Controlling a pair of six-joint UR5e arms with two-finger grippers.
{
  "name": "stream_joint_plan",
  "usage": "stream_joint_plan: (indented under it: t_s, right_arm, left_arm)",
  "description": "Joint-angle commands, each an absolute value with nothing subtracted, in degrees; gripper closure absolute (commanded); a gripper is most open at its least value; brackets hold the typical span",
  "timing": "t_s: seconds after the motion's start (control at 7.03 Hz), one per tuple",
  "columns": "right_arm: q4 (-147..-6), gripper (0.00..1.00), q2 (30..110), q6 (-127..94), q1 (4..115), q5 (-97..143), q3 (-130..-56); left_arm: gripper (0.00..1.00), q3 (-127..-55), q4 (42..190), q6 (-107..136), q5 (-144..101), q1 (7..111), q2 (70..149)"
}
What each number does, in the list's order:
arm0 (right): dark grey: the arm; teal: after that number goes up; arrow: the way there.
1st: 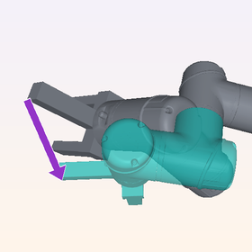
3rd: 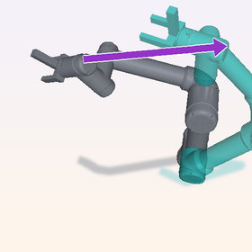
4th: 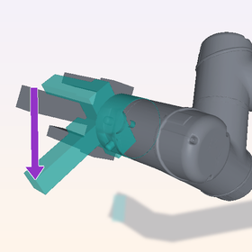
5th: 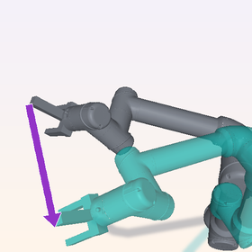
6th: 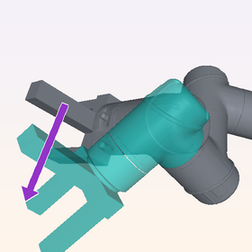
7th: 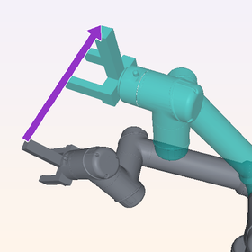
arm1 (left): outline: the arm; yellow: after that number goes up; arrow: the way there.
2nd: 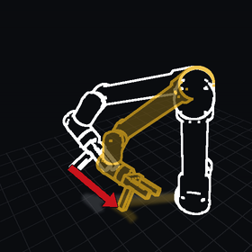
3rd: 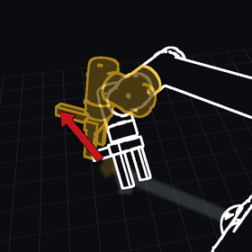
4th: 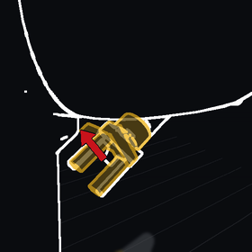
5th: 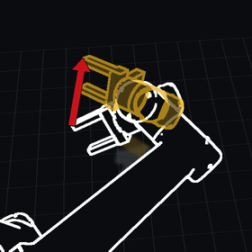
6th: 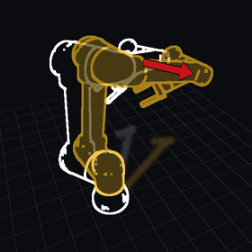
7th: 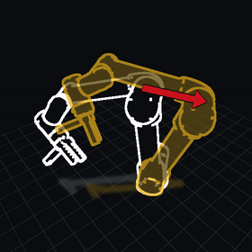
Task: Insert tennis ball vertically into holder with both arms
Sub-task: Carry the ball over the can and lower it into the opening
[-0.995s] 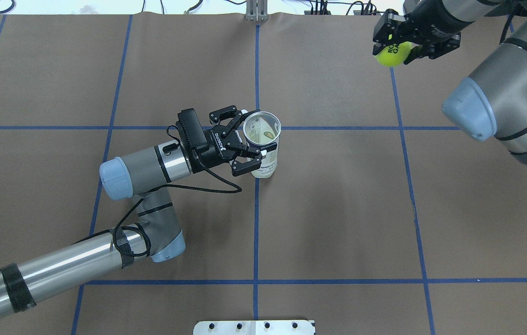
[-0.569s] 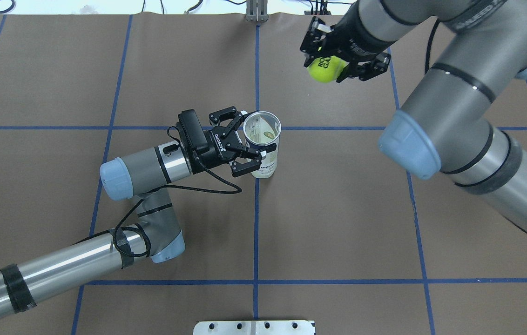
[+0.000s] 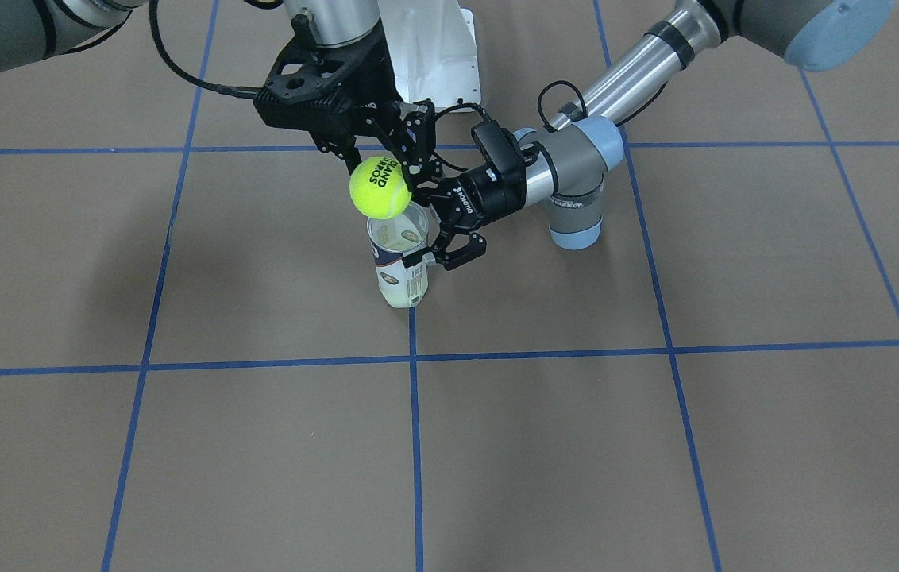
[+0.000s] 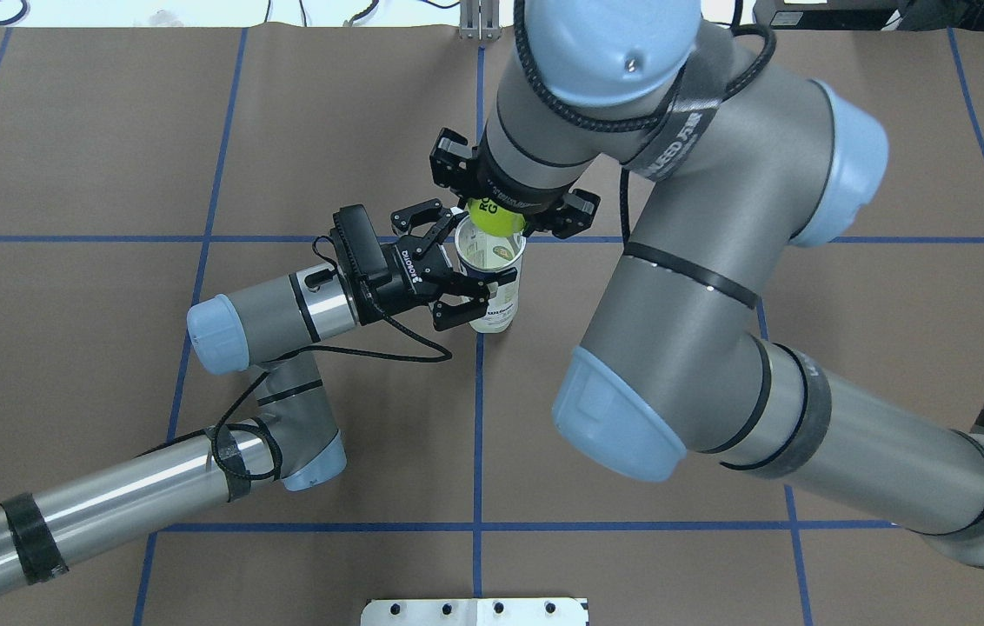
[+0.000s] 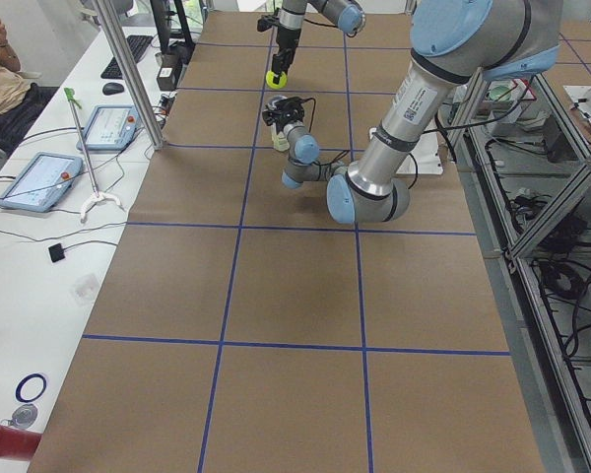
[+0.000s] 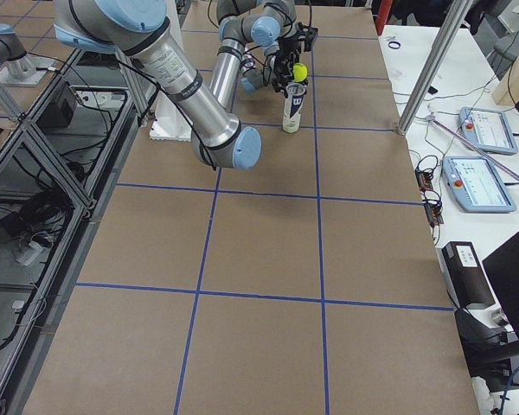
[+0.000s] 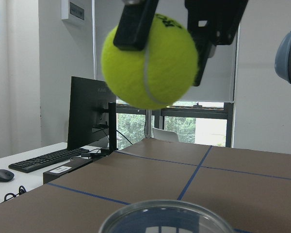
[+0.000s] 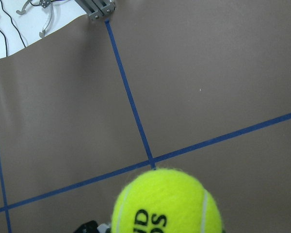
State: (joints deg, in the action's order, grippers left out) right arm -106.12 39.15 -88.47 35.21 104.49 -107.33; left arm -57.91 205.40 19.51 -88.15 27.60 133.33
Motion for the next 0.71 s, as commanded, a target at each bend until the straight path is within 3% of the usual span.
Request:
stream_joint_plan:
  t_s: [0.0, 0.14, 0.28, 0.57]
  right_arm:
    - [-106.5, 0.92, 38.8, -88.8, 33.2, 102.5, -106.1]
    - [-106.5, 0.24, 38.9, -88.5, 33.2, 102.4, -106.1]
    - [-106.5, 0.02, 38.8, -88.0, 33.2, 102.5, -106.1]
    - [-106.5, 0.01, 38.8, -86.5, 33.2, 102.6, -106.3]
  left_arm:
    - [0.12, -57.9, 205.4, 19.5, -88.2, 27.6, 133.3]
    - [0.12, -58.0, 205.4, 19.5, -88.2, 27.6, 133.3]
    - [0.12, -58.0, 205.4, 19.5, -88.2, 27.6, 133.3]
    - [0.12, -58.0, 205.4, 19.6, -88.2, 27.6, 133.3]
